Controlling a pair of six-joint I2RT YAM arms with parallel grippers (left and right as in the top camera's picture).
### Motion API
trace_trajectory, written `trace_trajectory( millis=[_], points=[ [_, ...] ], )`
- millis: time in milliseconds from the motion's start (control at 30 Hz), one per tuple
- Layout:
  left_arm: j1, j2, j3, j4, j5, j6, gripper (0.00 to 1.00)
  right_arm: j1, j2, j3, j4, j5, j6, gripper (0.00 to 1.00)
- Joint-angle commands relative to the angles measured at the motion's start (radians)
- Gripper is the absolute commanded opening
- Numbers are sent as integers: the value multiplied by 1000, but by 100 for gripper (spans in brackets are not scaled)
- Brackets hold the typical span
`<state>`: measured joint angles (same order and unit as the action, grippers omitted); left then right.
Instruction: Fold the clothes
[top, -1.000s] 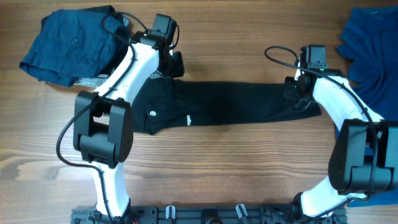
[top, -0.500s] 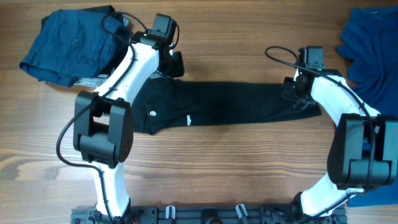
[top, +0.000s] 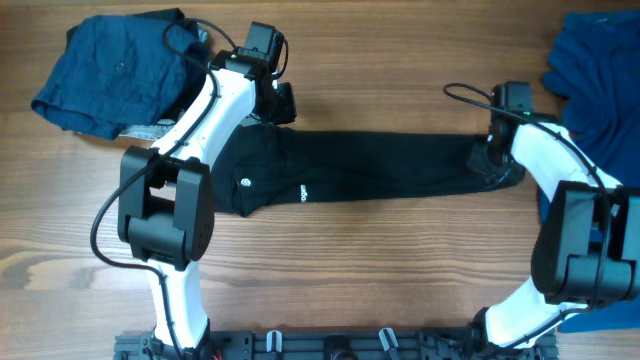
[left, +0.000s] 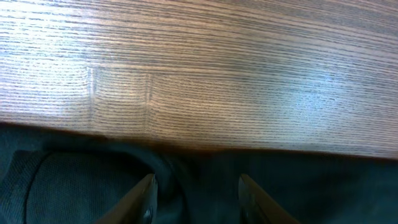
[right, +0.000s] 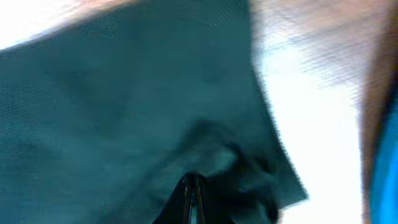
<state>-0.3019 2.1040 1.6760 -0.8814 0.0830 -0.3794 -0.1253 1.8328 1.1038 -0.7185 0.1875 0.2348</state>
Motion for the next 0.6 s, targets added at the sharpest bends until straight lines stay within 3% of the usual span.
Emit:
trace_trajectory(
  millis=[0, 233, 567],
  points=[
    [6, 11, 11, 3, -14, 12, 42, -41, 20, -11, -18, 38, 27, 4],
    [10, 11, 11, 17, -14, 12, 40, -53, -4, 23, -32, 94, 29, 4],
    [10, 9, 11, 32, -14, 12, 41, -53, -143, 86, -105, -269, 27, 4]
  ],
)
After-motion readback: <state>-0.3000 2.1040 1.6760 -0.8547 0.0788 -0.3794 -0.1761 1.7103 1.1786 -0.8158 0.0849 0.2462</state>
